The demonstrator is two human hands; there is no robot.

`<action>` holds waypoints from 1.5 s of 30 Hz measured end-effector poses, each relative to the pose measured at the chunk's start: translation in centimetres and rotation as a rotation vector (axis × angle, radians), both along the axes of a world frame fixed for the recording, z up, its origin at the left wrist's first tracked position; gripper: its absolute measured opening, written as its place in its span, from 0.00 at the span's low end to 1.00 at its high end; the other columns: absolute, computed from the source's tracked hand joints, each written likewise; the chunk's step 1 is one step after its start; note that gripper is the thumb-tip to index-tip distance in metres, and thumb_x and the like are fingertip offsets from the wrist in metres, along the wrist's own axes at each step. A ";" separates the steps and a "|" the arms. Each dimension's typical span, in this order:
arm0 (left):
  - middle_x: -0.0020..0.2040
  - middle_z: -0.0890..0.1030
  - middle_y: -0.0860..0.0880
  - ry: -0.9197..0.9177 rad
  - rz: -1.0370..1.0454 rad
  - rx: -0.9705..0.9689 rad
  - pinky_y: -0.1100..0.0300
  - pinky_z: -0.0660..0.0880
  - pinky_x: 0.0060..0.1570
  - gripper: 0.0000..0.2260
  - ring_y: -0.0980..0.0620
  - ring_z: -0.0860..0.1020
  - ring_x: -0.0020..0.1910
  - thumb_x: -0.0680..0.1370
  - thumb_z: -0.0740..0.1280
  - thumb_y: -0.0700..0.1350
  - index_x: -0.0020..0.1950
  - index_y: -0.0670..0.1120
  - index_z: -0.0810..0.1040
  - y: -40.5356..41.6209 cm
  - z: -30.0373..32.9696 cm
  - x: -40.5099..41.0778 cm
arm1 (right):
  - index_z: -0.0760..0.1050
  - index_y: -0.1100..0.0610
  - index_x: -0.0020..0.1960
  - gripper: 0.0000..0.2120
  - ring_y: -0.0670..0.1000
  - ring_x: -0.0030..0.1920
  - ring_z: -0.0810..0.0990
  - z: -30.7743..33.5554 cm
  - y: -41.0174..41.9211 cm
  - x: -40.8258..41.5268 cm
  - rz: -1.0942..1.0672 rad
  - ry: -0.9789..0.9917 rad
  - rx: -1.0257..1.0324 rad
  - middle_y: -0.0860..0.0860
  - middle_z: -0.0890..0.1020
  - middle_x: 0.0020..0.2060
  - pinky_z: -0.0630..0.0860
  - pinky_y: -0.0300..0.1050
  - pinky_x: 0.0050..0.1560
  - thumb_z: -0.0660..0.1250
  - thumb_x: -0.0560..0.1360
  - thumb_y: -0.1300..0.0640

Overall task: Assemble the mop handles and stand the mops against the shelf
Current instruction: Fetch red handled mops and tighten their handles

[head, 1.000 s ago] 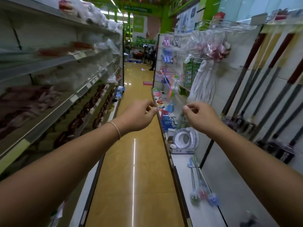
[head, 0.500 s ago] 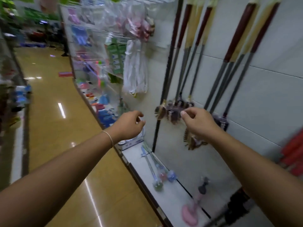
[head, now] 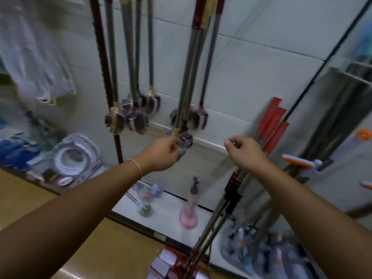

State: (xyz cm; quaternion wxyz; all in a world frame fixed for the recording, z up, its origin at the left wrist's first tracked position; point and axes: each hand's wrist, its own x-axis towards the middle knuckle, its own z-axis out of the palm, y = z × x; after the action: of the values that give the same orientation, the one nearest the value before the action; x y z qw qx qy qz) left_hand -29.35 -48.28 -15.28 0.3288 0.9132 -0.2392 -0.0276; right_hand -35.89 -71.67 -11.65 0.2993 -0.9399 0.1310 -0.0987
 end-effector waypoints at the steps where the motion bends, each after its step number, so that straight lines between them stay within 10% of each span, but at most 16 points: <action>1: 0.50 0.82 0.44 0.017 -0.024 -0.003 0.57 0.73 0.48 0.12 0.45 0.79 0.48 0.79 0.64 0.47 0.60 0.43 0.76 -1.3 -0.8 0.2 | 0.82 0.60 0.55 0.15 0.54 0.50 0.81 -0.6 -1.2 -0.5 -0.035 0.011 0.010 0.56 0.85 0.48 0.70 0.40 0.47 0.65 0.79 0.50; 10: 0.53 0.83 0.45 0.211 -0.123 0.070 0.63 0.70 0.49 0.16 0.45 0.79 0.53 0.78 0.65 0.47 0.64 0.43 0.75 -11.7 -9.9 -0.4 | 0.79 0.60 0.57 0.15 0.49 0.44 0.75 -8.2 -10.7 -1.9 -0.148 0.204 0.147 0.54 0.80 0.47 0.71 0.46 0.50 0.61 0.82 0.50; 16: 0.53 0.83 0.42 0.262 -0.113 0.103 0.60 0.71 0.50 0.14 0.43 0.79 0.53 0.79 0.64 0.45 0.63 0.41 0.76 -17.3 -15.3 -1.1 | 0.78 0.70 0.56 0.21 0.66 0.51 0.80 -15.1 -15.2 -0.2 -0.259 0.320 0.239 0.68 0.81 0.53 0.77 0.59 0.53 0.61 0.82 0.51; 22: 0.53 0.82 0.45 0.369 -0.059 0.091 0.64 0.68 0.48 0.13 0.47 0.78 0.51 0.79 0.63 0.45 0.63 0.44 0.76 -21.6 -20.1 -1.8 | 0.67 0.66 0.70 0.27 0.62 0.62 0.76 -21.0 -19.6 2.7 -0.388 0.407 0.363 0.62 0.76 0.65 0.71 0.48 0.54 0.63 0.80 0.48; 38: 0.38 0.76 0.58 0.492 0.008 0.142 0.74 0.68 0.27 0.06 0.65 0.75 0.32 0.78 0.66 0.44 0.54 0.49 0.75 -27.3 -24.3 -4.4 | 0.74 0.47 0.53 0.07 0.46 0.45 0.81 -24.8 -19.7 1.7 -0.134 0.138 0.566 0.43 0.81 0.42 0.77 0.44 0.47 0.68 0.77 0.49; 45: 0.56 0.79 0.49 0.578 0.076 -0.038 0.52 0.76 0.57 0.17 0.48 0.78 0.55 0.76 0.70 0.48 0.63 0.49 0.74 -24.9 -24.9 -7.2 | 0.76 0.48 0.51 0.05 0.36 0.34 0.79 -23.0 -16.8 -2.0 0.016 0.071 0.556 0.39 0.79 0.33 0.72 0.28 0.36 0.69 0.76 0.52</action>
State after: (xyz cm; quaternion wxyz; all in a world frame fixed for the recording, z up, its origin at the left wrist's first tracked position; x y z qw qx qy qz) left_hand -36.60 -73.14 -40.21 0.4012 0.8694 -0.1016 -0.2700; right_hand -37.88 -88.48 -34.66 0.5416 -0.8257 0.1559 -0.0234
